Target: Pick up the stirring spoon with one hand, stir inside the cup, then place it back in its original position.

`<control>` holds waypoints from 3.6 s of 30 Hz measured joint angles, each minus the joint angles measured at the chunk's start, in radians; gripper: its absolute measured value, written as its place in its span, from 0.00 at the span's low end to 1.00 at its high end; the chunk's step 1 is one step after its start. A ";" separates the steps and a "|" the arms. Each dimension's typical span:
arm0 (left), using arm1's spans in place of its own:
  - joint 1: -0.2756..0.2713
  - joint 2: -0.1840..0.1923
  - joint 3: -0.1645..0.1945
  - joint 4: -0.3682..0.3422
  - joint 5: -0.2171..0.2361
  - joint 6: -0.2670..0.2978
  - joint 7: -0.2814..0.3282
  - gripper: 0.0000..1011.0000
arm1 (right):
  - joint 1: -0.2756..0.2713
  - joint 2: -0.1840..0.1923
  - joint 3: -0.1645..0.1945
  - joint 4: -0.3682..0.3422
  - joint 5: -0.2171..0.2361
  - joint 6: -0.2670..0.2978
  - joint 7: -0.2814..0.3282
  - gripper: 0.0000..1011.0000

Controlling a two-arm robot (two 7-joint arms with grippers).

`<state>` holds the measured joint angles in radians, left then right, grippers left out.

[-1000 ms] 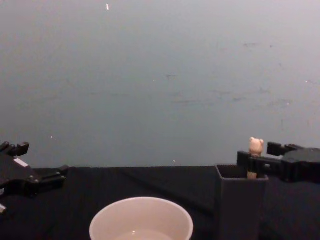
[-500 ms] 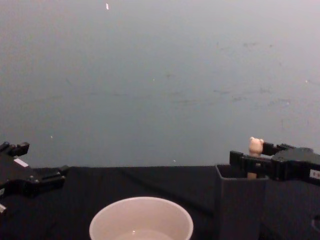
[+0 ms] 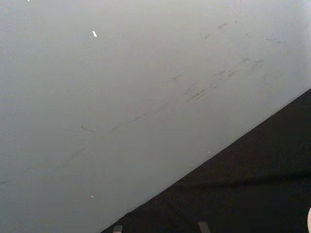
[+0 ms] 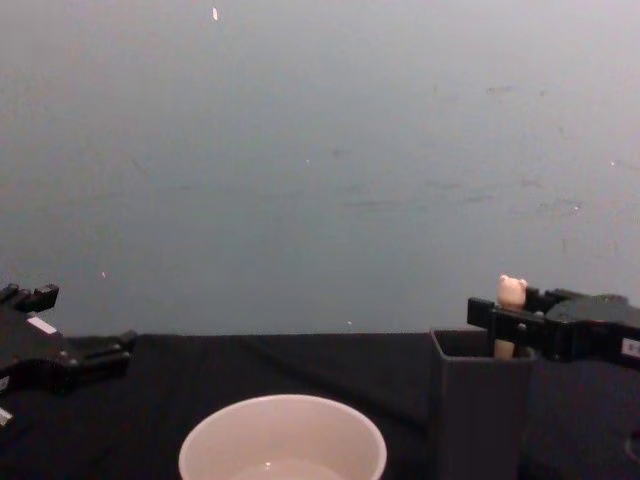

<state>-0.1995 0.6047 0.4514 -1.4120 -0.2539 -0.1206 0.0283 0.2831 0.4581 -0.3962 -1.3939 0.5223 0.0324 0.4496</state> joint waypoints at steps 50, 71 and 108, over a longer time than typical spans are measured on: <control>0.000 0.000 0.000 0.000 0.000 0.000 0.000 0.99 | -0.031 0.008 0.083 -0.171 0.077 -0.078 0.049 0.20; 0.000 0.000 0.000 0.000 0.000 0.000 0.000 0.99 | 0.054 -0.065 -0.034 -0.089 0.065 -0.158 0.146 0.20; 0.000 0.000 0.000 0.000 0.000 0.000 0.000 0.99 | 0.117 -0.230 -0.144 0.267 -0.122 -0.392 0.230 0.20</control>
<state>-0.1995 0.6047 0.4514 -1.4120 -0.2539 -0.1206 0.0283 0.4003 0.2283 -0.5406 -1.1268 0.3999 -0.3600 0.6795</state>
